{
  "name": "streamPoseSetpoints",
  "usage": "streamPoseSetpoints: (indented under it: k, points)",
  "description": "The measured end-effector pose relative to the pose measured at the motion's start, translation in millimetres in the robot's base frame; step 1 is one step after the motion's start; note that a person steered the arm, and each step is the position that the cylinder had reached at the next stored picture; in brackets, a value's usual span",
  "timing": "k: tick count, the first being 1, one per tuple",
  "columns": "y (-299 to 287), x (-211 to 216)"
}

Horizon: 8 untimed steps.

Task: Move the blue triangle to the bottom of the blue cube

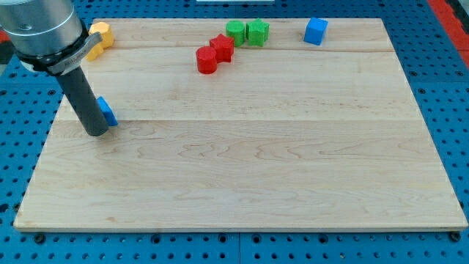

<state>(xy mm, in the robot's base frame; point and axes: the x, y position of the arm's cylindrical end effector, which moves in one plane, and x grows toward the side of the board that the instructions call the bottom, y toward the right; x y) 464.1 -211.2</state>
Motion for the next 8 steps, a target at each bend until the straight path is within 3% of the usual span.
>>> streamPoseSetpoints:
  k: [4, 7, 8]
  points:
    - [-20, 10]
    - [-29, -33]
    - [-5, -53]
